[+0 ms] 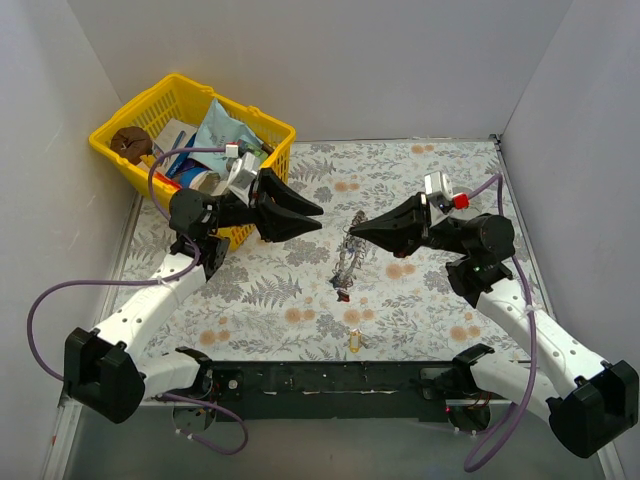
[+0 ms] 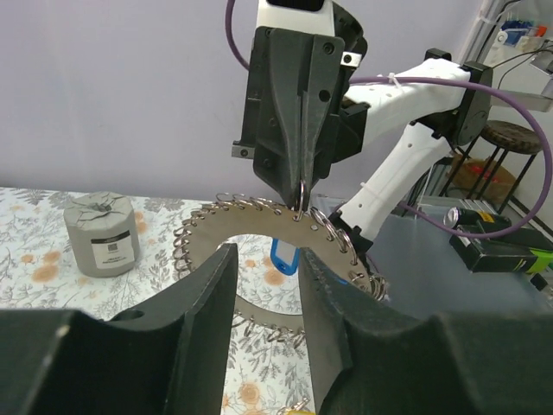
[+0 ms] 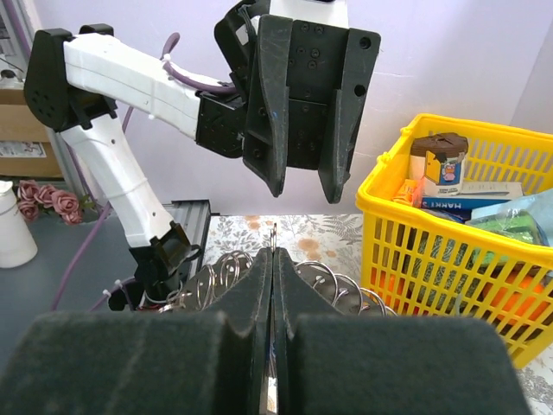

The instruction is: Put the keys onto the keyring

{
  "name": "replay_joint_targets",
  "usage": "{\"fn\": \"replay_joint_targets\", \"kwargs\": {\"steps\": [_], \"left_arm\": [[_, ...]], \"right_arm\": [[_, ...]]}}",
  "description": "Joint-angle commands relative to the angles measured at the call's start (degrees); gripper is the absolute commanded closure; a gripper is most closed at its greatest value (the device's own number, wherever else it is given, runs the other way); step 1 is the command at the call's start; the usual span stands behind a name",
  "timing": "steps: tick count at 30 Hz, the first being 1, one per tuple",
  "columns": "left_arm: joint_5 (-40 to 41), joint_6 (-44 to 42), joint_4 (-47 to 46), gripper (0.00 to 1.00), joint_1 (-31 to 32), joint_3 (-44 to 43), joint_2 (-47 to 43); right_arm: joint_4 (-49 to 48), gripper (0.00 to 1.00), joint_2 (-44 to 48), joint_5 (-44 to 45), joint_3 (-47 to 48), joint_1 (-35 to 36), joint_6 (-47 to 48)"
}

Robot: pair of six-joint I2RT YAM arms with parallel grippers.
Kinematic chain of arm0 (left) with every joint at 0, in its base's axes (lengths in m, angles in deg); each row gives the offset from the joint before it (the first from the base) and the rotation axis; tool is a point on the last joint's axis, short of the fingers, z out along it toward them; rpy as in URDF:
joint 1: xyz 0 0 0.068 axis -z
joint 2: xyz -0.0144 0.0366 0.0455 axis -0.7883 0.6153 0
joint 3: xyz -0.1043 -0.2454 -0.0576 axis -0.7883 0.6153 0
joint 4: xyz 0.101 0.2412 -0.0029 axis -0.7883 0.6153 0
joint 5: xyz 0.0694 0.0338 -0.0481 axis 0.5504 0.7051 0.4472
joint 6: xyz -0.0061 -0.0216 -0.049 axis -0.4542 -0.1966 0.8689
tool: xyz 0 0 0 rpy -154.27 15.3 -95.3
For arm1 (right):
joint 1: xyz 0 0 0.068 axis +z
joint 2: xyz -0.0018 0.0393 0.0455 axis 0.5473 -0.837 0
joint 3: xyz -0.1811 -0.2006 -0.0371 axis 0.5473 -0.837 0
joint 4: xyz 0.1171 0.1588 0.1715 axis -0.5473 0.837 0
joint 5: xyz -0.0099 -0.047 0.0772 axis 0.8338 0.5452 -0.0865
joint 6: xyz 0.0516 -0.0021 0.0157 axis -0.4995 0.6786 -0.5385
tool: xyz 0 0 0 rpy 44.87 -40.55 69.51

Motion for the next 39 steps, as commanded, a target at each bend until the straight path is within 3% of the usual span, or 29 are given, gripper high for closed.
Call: {"fn": "replay_joint_targets", "kwargs": {"steps": [1, 5, 15, 23, 27, 39], "left_arm": [[1.0, 6.1, -7.8, 0.68, 1.0, 0.5, 0.1], [3.4, 0.9, -0.5, 0.69, 4.8, -2.0, 1.1], [6.6, -4.6, 4.2, 0.69, 8.8, -3.7, 2.9], [6.7, -6.3, 5.3, 0.84, 10.0, -4.9, 4.1], [6.6, -6.9, 5.8, 1.0, 10.4, -5.0, 4.2], [10.0, -14.8, 14.5, 1.0, 10.7, -6.6, 1.8]], "right_arm": [[-7.2, 0.99, -0.6, -0.7, 0.2, -0.3, -3.0], [-7.0, 0.99, -0.8, -0.5, 0.4, -0.3, -3.1], [-5.6, 0.99, -0.3, 0.2, 0.0, -0.3, -2.5], [-5.6, 0.99, -0.2, 0.4, 0.0, -0.3, -2.3], [-5.3, 0.99, -0.1, 0.3, 0.0, -0.3, -2.2], [-3.9, 0.99, 0.6, 1.4, -0.3, -0.2, -1.3]]}}
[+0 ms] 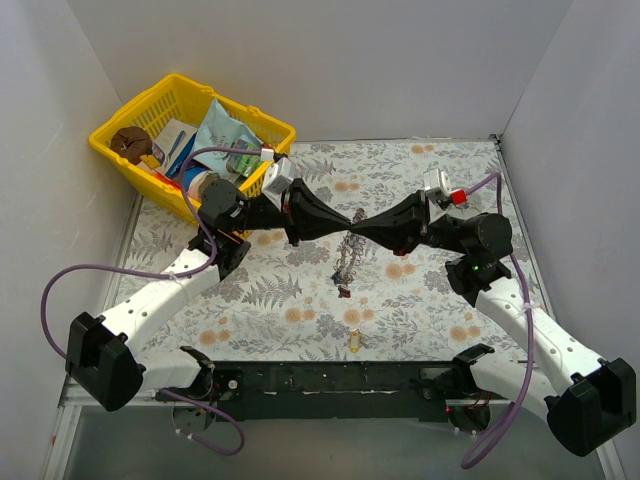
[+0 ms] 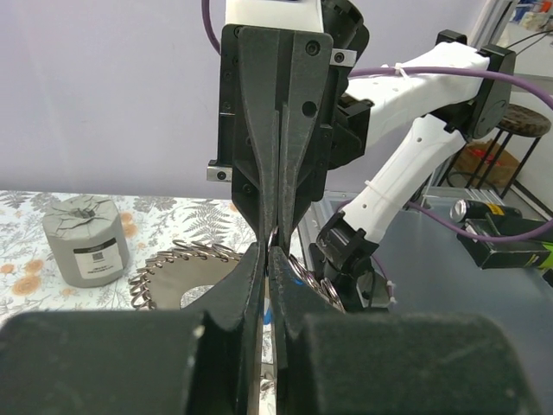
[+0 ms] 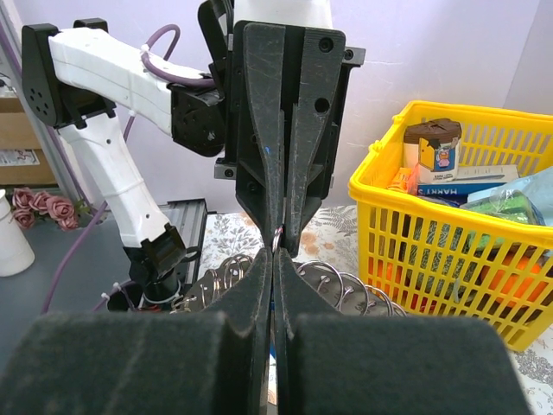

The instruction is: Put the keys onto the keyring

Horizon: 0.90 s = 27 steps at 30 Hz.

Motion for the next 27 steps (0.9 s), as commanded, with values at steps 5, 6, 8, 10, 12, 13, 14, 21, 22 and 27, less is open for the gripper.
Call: {"fn": "replay_joint_targets", "kwargs": {"steps": [5, 6, 8, 10, 12, 13, 14, 21, 22, 27], "left_arm": [[3.6, -10.5, 12.9, 1.0, 0.8, -4.8, -2.3], [3.6, -11.2, 13.6, 1.0, 0.8, -5.1, -2.5], [4.3, -13.2, 16.2, 1.0, 0.8, -5.9, -2.8], [4.3, -14.9, 19.0, 1.0, 0.9, -6.6, -3.0], [4.4, -17.1, 20.9, 1.0, 0.9, -7.8, -3.0], [4.5, -17.7, 22.9, 1.0, 0.9, -8.2, -2.9], [4.6, -18.3, 23.7, 1.0, 0.9, -8.9, -2.9], [5.6, -19.9, 25.8, 1.0, 0.9, -8.8, -4.0], [5.7, -19.9, 25.7, 0.9, 0.9, -8.5, -4.3], [7.2, -19.7, 24.8, 0.62, 0.9, -6.2, -6.5]], "right_arm": [[-0.8, 0.87, 2.8, 3.5, 0.4, 0.4, 2.0], [-0.3, 0.86, 2.9, 4.1, 0.6, 0.4, 1.9], [2.3, 0.82, 2.5, 4.8, 1.7, 0.4, 2.7], [3.6, 0.81, 2.1, 4.2, 2.2, 0.5, 2.8], [3.7, 0.81, 1.7, 4.3, 2.4, 0.4, 2.5], [3.7, 0.82, 1.7, 4.3, 2.5, 0.4, 2.5], [3.7, 0.9, 1.5, 4.3, 2.5, 0.4, 2.4], [4.8, 0.99, 0.4, 3.0, 3.9, 0.4, 2.5], [4.4, 0.99, 0.5, 3.2, 3.6, 0.4, 2.5], [2.2, 0.99, 2.3, 4.4, 2.2, 0.4, 2.5]]}}
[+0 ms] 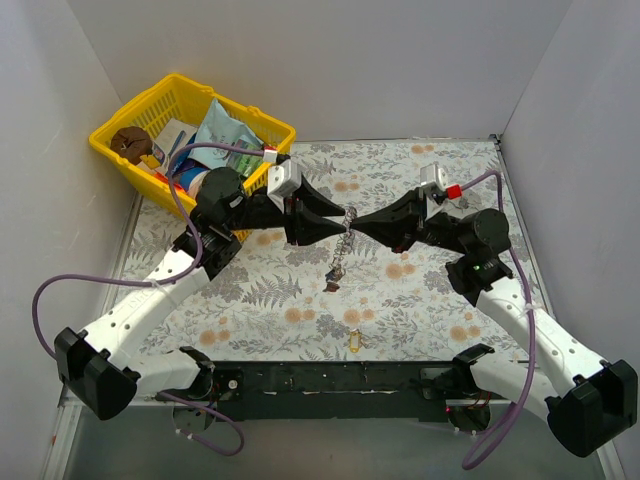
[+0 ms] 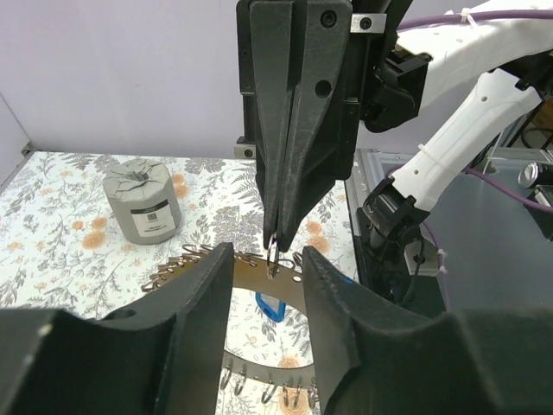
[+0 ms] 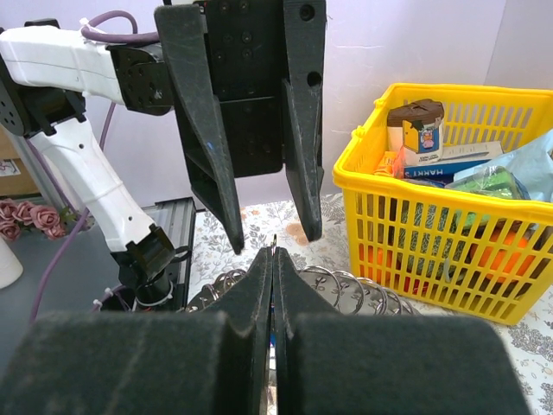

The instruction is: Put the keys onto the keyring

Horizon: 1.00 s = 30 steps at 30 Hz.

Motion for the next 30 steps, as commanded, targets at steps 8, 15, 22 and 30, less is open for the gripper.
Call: {"fn": "replay_joint_targets", "kwargs": {"steps": [8, 15, 22, 30], "left_arm": [[1.3, -0.1, -1.5, 0.64, 0.2, 2.2, -3.4], [-0.3, 1.2, -3.1, 0.65, 0.2, 1.2, -1.8], [-1.1, 2.1, -3.7, 0.72, 0.2, 0.4, -0.6], [-2.3, 3.5, -4.7, 0.77, 0.2, -0.6, 0.6]], "right_arm": [[-4.5, 0.99, 3.1, 1.2, 0.8, 0.3, 0.1], [-4.3, 0.99, 2.9, 0.9, 1.0, 0.3, 0.1], [-4.4, 0.99, 2.3, 0.5, 1.1, 0.3, 0.0], [-4.6, 0.99, 1.5, -0.1, 1.0, 0.4, -0.1]]}}
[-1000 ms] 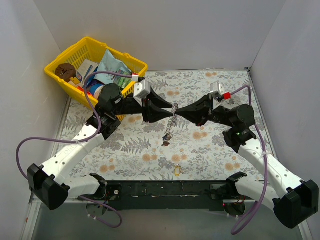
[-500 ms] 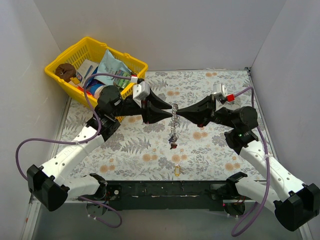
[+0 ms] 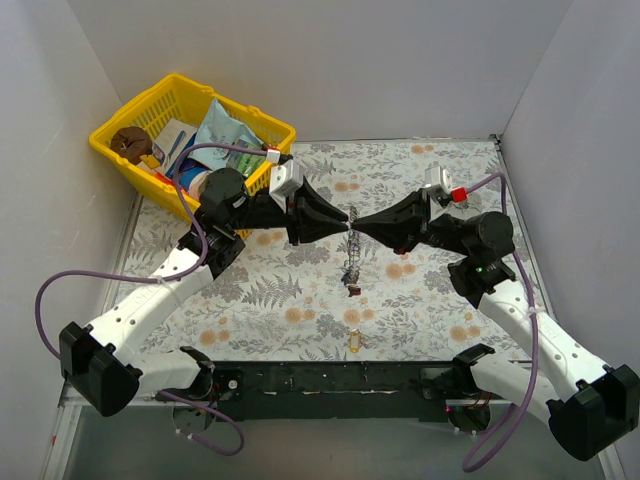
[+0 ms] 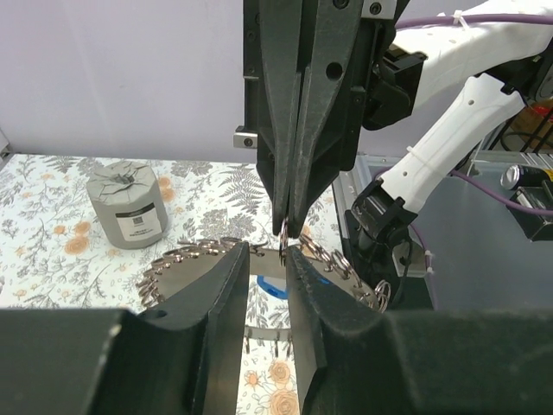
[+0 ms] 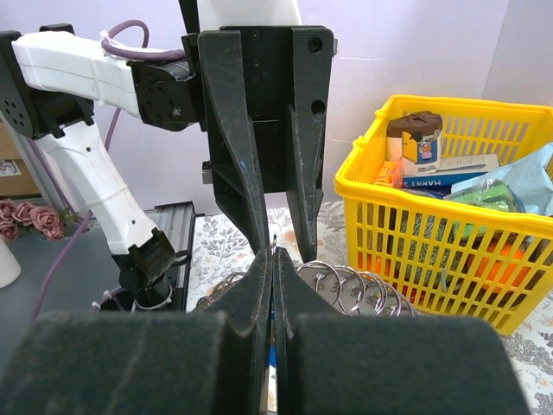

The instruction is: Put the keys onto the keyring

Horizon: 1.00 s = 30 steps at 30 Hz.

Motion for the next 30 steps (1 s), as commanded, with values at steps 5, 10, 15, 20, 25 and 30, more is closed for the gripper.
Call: {"fn": "replay_joint_targets", "kwargs": {"steps": [5, 10, 15, 20, 25, 30], "left_arm": [[-1.7, 1.2, -1.4, 0.81, 0.2, -2.2, 0.9], [-1.5, 1.1, -1.4, 1.0, 0.2, -1.9, 0.9], [1.7, -0.3, -1.4, 1.0, 0.2, -0.3, -0.9], [2.8, -1.9, -1.3, 1.0, 0.2, 0.7, -2.0], [2.9, -4.6, -1.6, 1.0, 0.2, 2.1, -3.2], [5.4, -7.9, -1.0, 1.0, 0.3, 3.6, -4.8]], "right_arm": [[-4.4, 0.99, -0.2, -0.2, 0.8, 0.3, -0.3], [-4.4, 0.99, -0.5, -0.1, 1.0, 0.3, -0.4], [0.2, 0.65, 1.5, 4.5, 1.2, -0.4, 0.0], [-3.2, 0.12, 6.5, 6.8, -2.7, -2.3, 0.0], [-6.6, 0.06, 8.7, 6.6, -4.7, -5.0, -1.9], [-6.3, 0.06, 8.5, 6.4, -5.2, -5.9, -3.0]]}}
